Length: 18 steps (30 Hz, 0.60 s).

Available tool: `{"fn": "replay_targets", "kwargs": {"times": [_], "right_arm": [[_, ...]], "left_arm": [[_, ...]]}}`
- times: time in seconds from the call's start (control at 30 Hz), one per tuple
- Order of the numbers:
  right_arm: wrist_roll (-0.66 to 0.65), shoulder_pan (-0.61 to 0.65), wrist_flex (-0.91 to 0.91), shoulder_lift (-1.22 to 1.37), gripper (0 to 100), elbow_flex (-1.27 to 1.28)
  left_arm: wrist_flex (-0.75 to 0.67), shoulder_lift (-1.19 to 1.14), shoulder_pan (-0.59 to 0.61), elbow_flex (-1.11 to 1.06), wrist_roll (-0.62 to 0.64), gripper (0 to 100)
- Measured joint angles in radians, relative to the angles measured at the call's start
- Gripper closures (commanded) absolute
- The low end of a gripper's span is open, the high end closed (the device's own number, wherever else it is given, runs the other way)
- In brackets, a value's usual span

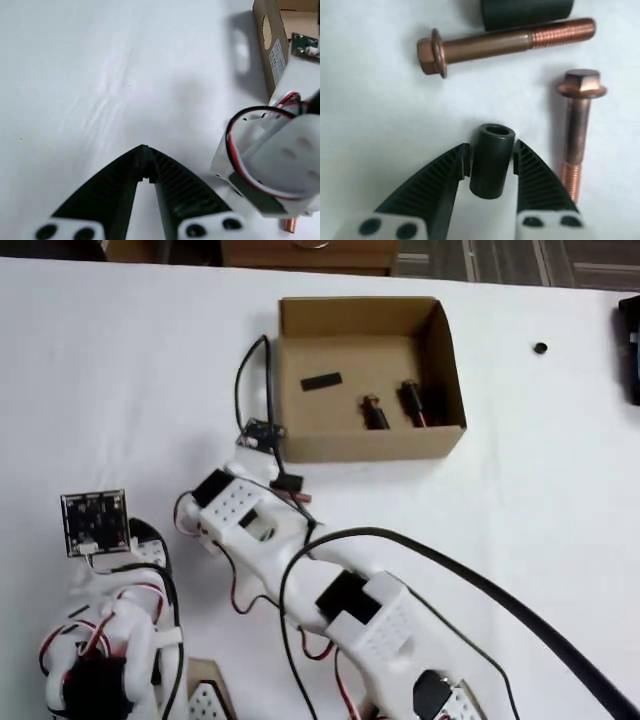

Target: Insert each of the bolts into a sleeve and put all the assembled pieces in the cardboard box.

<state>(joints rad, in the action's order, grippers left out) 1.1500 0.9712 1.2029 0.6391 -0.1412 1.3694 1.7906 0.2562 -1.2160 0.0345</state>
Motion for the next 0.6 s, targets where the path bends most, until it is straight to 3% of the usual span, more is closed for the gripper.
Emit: {"fn": "replay_targets", "kwargs": {"times": [0.47,0.6], "right_arm": [[0.0,0.0,0.005,0.003,97.8,0.0],[-0.002,0.0,0.077,-0.005,97.8,-0.049]], "left_arm": [[0.0,0.0,0.0,0.0,0.0,98],[0.0,0.0,0.0,0.0,0.0,98]]}}
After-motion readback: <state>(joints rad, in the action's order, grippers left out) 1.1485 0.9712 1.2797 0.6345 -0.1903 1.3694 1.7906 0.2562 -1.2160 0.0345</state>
